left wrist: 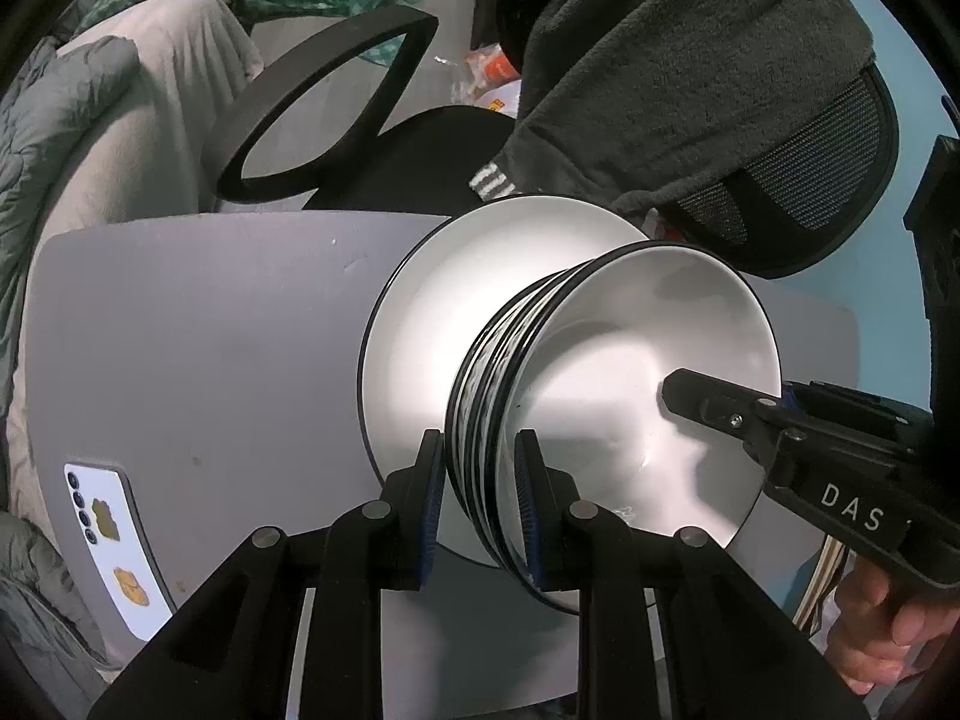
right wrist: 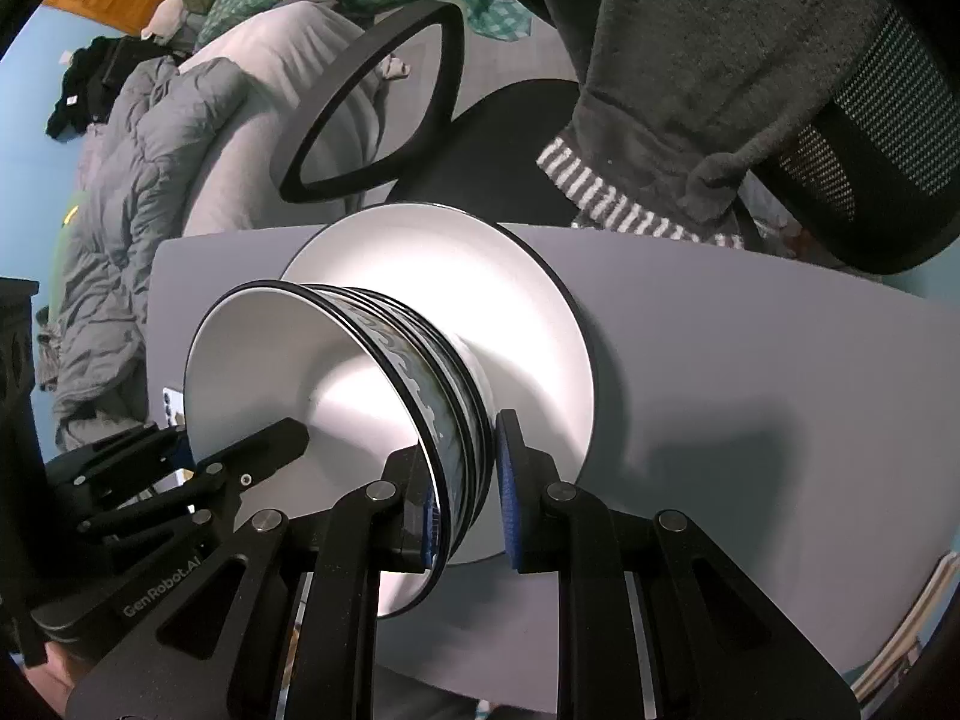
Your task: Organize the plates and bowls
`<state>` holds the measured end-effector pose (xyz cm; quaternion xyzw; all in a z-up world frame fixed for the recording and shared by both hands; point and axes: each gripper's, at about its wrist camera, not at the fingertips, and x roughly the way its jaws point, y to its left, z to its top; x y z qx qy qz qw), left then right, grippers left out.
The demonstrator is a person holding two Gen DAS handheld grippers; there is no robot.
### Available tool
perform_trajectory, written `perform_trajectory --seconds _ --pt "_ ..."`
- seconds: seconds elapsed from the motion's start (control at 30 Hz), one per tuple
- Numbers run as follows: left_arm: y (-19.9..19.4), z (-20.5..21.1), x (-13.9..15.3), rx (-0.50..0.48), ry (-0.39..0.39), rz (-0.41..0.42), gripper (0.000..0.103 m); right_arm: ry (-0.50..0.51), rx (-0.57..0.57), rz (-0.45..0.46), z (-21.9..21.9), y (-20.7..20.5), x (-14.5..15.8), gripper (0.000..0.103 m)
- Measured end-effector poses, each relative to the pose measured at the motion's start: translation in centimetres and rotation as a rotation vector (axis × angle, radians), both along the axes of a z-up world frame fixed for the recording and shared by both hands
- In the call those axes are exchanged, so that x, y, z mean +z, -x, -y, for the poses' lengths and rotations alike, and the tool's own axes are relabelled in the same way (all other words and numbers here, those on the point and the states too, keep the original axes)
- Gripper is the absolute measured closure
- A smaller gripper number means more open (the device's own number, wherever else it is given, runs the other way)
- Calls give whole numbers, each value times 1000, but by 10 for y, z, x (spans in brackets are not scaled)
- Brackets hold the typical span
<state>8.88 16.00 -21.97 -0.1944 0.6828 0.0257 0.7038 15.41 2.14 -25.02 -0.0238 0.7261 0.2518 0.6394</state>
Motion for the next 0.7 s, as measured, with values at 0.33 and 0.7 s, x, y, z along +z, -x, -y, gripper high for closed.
perform_trajectory --seconds 0.33,0.7 --pt "14 -14 37 55 -88 120 48 12 6 156 10 -1 30 52" --pt "35 -10 132 39 -213 288 24 -4 11 332 21 14 111 39"
